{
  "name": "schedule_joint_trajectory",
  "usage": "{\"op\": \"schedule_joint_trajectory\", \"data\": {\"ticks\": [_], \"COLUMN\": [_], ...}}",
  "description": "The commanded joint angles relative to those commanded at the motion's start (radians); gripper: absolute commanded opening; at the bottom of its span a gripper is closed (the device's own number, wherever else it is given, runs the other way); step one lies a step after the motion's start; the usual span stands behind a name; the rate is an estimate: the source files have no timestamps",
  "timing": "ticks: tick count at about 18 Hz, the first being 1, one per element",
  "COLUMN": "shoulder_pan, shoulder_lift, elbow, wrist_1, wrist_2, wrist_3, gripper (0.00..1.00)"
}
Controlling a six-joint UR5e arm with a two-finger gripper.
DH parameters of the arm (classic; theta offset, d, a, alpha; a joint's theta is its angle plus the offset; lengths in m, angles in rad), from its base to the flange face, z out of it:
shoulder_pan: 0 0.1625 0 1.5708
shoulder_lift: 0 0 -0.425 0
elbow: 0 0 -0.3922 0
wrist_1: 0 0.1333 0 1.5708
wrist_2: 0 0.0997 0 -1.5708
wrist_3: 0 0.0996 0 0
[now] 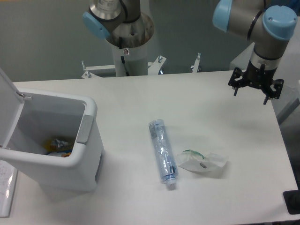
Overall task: Place the trash in the trash can
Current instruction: 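Move the gripper down over the crumpled clear plastic bag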
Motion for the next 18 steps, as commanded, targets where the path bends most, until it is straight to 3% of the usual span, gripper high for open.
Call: {"op": "schedule_joint_trajectory", "data": {"ticks": [15,18], "shoulder_pan": [-0.032,-0.054], "shoulder_lift": [-0.012,-0.020], "elbow": [-0.031,-0.052], "wrist_1": [0.003,0.040], "wrist_2": [-0.011,-0.020], "wrist_3": [-0.015,-0.017], "gripper": [1.00,1.00]}}
